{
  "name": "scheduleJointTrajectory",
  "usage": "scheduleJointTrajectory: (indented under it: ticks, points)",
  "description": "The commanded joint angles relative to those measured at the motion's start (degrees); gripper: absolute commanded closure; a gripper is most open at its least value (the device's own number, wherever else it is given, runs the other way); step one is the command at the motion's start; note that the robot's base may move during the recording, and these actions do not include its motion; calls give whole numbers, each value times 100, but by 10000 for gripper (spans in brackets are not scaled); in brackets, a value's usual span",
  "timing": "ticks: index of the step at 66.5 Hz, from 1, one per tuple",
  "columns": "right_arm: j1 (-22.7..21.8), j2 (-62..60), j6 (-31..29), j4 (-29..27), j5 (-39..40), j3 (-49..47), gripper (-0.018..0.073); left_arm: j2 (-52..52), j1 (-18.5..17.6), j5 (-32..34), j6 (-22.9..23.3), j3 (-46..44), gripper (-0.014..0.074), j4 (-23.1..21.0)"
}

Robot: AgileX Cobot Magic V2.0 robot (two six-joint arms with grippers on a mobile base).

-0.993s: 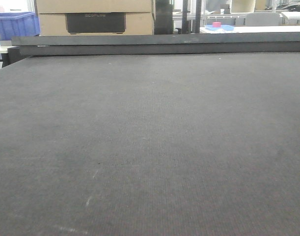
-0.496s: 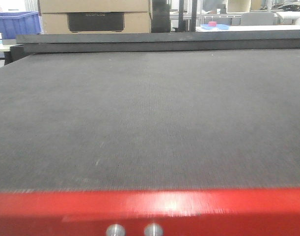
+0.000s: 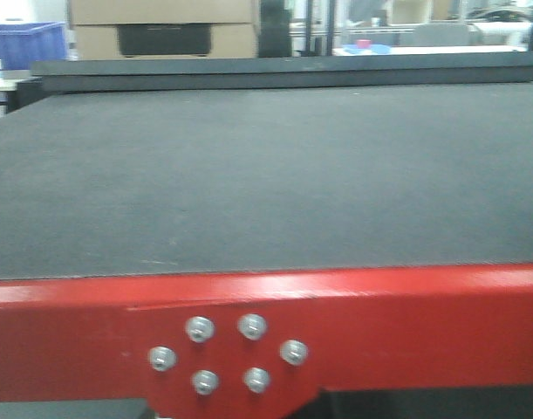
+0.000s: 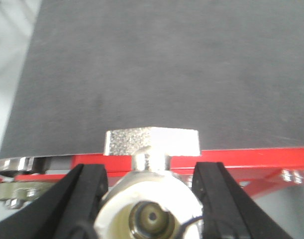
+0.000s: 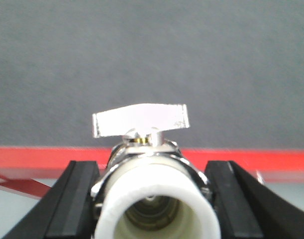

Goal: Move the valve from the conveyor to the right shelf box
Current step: 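Carry both valves while the base drives to the steel shelf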

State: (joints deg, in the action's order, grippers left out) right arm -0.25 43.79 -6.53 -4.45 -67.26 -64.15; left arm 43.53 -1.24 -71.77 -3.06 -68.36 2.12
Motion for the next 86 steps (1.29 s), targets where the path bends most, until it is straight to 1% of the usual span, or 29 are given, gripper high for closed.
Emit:
scheduleJointTrajectory:
  ticks: [1,86]
  points:
    - [-19,-40,7,60,369,-49,728,-85,-8,180,47,-40,707,-31]
    - [-19,-40,7,60,369,-49,728,-96,-8,180,47,-40,707,-31]
